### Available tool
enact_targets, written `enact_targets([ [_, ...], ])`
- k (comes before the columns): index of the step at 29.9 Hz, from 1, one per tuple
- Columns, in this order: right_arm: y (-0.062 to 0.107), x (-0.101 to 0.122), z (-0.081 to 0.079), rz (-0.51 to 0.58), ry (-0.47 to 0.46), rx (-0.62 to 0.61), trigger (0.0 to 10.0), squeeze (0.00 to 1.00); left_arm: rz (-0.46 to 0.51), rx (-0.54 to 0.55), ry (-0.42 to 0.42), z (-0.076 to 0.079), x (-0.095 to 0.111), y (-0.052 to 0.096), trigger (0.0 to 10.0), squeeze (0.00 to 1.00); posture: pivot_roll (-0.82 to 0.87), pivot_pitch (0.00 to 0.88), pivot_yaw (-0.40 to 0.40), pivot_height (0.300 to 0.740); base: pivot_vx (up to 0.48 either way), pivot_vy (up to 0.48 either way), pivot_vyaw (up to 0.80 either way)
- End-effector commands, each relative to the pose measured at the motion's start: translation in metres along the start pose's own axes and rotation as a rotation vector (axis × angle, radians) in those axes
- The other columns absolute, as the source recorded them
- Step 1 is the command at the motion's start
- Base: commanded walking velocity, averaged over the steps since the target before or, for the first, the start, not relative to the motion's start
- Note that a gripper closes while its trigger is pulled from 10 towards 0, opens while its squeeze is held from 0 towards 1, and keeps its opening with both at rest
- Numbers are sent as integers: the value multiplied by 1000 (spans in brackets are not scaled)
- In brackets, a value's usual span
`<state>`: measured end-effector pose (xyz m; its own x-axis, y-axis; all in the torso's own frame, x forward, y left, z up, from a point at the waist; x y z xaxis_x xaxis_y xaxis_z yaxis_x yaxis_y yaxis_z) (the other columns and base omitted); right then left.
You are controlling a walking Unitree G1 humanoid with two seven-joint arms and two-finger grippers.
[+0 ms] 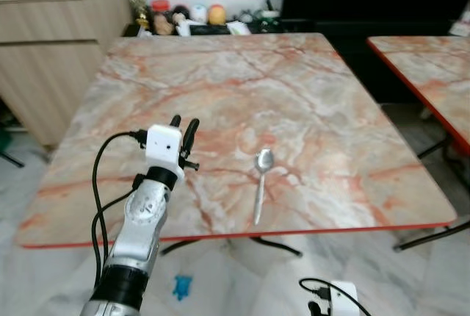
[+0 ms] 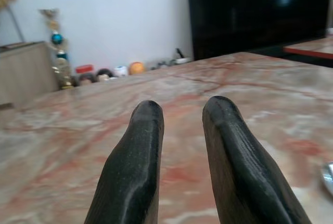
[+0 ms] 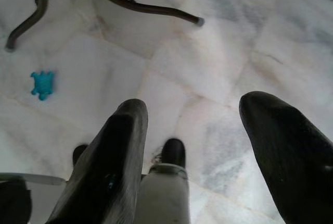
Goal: Setting the table
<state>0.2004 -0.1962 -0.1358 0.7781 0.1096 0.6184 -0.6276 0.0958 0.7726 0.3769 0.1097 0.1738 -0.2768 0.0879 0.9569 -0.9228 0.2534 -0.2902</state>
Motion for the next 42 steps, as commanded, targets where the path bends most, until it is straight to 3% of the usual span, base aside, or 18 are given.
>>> enact_targets([
  [1,1,-6,5,-15,1,-13,10000,0,-10,-30,8,8,-1,0,10000,0,36,5,-5,740,0,0,0],
  [7,1,-6,5,-16,1,-13,10000,0,-22,-44,-11,11,-4,1,10000,0,36,6,-4,740,0,-47,0],
  [23,1,-6,5,-17,-6,-13,10000,0,-28,-32,-22,8,-5,1,10000,0,36,6,-6,740,0,-408,-202],
  [29,2,-7,6,-18,-4,-13,10000,0,-42,-27,-17,6,-8,1,10000,0,37,7,-6,740,0,0,0],
  [36,2,-7,6,-20,-2,-14,10000,0,-122,-38,12,8,-23,5,10000,0,38,9,-6,740,0,0,0],
  [38,2,-7,6,-20,-2,-14,10000,0,-209,-26,18,4,-39,7,10000,0,39,9,-5,740,0,0,0],
  [42,1,-7,6,-20,-1,-14,10000,0,-228,2,47,-1,-43,6,10000,0,37,11,-5,740,0,0,0],
])
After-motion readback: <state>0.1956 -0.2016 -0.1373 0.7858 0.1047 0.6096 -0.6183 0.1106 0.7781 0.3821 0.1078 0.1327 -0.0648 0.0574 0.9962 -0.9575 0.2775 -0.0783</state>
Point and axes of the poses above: a point about 5 cm out from each wrist's last joint towards the gripper, its own y axis pointing back from the gripper into the wrist, its own x axis along the axis of the wrist's last joint, z = x × y, the point moved 6 cm from there along -y, pointing out of the wrist towards the gripper, and after that the axes turned 10 degrees about y, right-handed, at the moved point
